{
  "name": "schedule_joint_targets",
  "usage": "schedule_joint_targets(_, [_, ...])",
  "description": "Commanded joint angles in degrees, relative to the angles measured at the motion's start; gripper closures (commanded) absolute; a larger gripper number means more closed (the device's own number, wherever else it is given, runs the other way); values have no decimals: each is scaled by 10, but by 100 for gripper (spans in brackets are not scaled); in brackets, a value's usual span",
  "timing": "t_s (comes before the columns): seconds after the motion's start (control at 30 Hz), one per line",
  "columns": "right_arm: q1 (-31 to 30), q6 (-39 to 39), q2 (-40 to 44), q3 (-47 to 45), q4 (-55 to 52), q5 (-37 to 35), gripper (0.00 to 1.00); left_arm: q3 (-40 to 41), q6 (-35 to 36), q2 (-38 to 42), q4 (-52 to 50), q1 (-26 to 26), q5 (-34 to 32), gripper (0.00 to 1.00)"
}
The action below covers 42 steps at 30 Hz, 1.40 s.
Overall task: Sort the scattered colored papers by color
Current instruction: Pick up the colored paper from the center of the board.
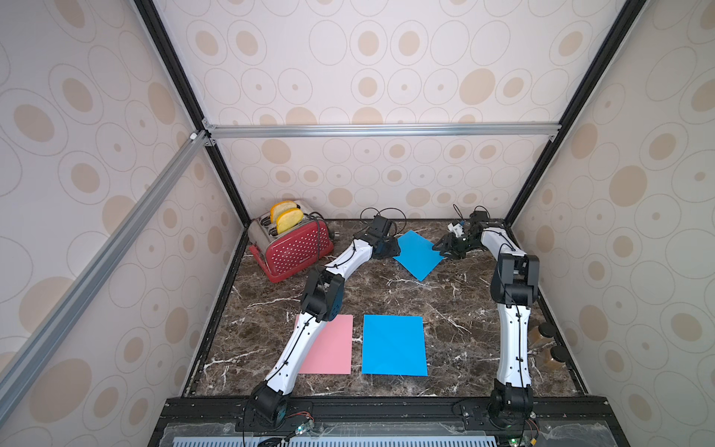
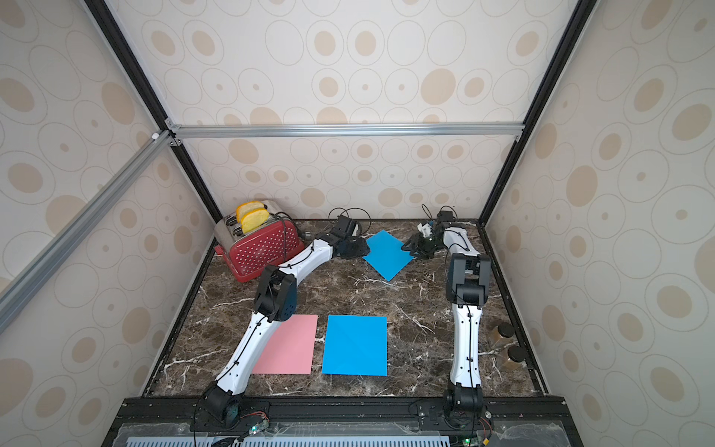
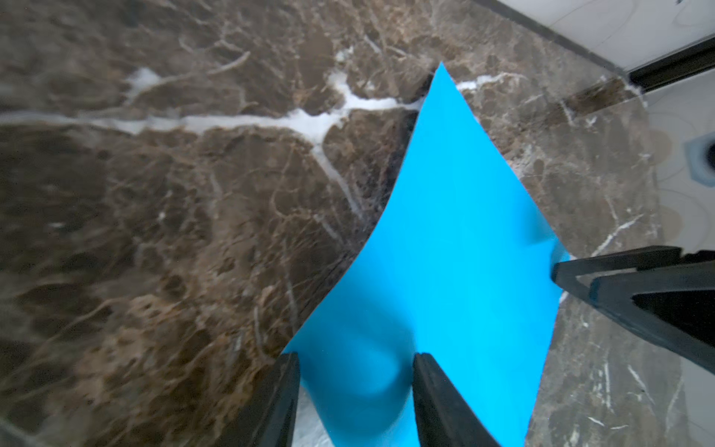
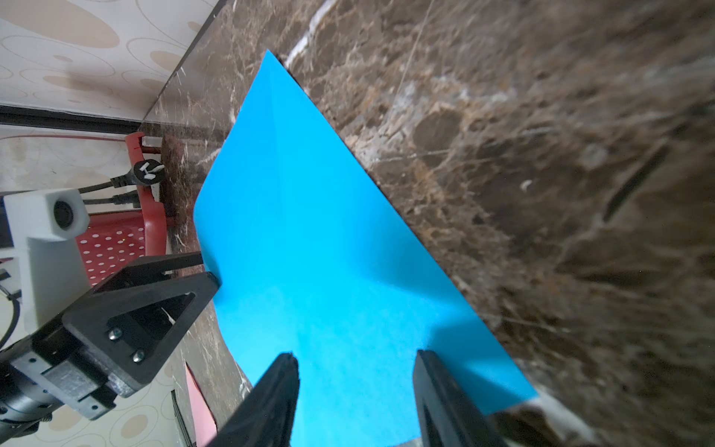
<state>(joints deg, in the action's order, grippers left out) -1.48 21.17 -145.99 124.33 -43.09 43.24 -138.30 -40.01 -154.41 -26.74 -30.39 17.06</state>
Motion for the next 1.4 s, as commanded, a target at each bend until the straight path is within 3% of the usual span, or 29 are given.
schedule_joint_targets(0.0, [-5, 6, -32, -27, -46, -29, 46, 29, -39, -17, 21, -4, 59, 49])
schedule_joint_targets(0.1, [-5, 7, -32, -27, -45, -29, 46, 65, -91, -7, 136, 3, 113, 47])
schedule_joint_targets(0.17, [-5, 7, -32, -27, -45, -29, 46, 93, -167, -9, 247, 12, 153, 47])
schedule_joint_targets(0.37, [-5, 7, -31, -30, -43, -28, 46, 107, -330, -19, 480, 26, 181, 43])
schedule_joint_targets(0.7, [-5, 13, -34, -31, -35, -25, 46, 146, -493, -13, 642, 33, 141, 44])
schedule_joint_targets(0.83, [-5, 11, -35, -34, -35, -24, 46, 147, -450, -10, 581, 32, 157, 46])
schedule_joint_targets(1.17, [-5, 17, -35, -28, -31, -24, 46, 142, -230, 44, 297, 29, 179, 64])
schedule_joint_targets(1.37, [-5, 13, -31, -19, -41, -28, 46, 113, -157, 54, 203, 29, 163, 79])
